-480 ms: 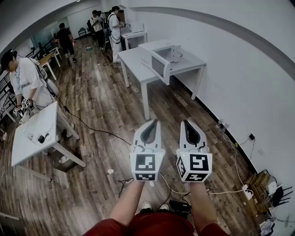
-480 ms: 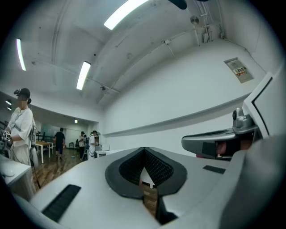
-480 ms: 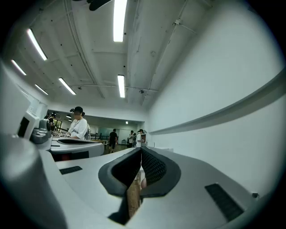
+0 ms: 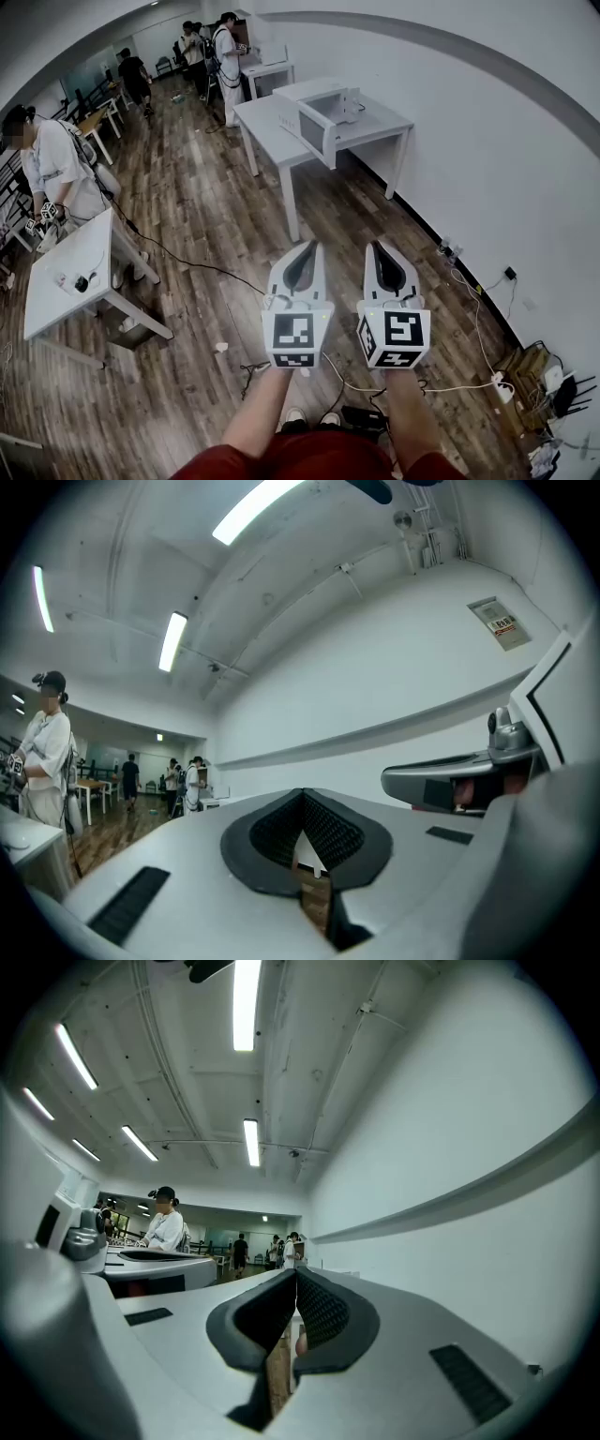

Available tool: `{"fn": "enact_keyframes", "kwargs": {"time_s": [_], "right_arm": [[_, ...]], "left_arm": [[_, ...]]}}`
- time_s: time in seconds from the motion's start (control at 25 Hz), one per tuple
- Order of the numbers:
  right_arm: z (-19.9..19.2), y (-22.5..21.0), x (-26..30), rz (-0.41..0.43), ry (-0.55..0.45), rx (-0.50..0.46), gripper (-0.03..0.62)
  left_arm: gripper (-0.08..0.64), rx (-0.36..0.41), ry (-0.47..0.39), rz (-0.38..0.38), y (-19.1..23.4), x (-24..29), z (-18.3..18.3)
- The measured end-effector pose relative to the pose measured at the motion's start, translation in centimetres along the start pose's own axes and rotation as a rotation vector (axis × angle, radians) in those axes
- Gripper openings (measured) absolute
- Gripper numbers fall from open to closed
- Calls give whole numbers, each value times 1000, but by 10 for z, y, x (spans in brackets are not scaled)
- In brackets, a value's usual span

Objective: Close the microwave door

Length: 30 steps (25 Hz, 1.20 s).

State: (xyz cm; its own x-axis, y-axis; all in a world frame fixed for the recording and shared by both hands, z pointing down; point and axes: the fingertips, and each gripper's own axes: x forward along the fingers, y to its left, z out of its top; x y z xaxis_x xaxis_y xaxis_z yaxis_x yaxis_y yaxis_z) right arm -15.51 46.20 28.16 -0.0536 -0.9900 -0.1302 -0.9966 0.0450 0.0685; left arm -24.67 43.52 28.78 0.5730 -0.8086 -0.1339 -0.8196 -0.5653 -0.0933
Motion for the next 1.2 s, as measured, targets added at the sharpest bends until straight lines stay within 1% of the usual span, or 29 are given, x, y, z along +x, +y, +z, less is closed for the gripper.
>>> {"fn": "enact_keyframes", "kwargs": {"time_s": [0.2,0.4,0.6,0.88,1.2], "right_arm": [[0,-17,-6,-7,-31,24,28],[-8,-29,-7,1,-28,37,28],[-12,-37,8,5,-21,35,28],[-25,-40,53,-5,-10,10,28],[-39,-45,134,-29,8,-2,28]], "left_arm": [[26,8,-1,9,-14,3,-2],[26,10,5,12,-23,10,-6],[26,6,12,8,-22,27,-10],[26,-9,7,-3,4,67,-25],[26,-34,8,-18,53,134,-43]]}}
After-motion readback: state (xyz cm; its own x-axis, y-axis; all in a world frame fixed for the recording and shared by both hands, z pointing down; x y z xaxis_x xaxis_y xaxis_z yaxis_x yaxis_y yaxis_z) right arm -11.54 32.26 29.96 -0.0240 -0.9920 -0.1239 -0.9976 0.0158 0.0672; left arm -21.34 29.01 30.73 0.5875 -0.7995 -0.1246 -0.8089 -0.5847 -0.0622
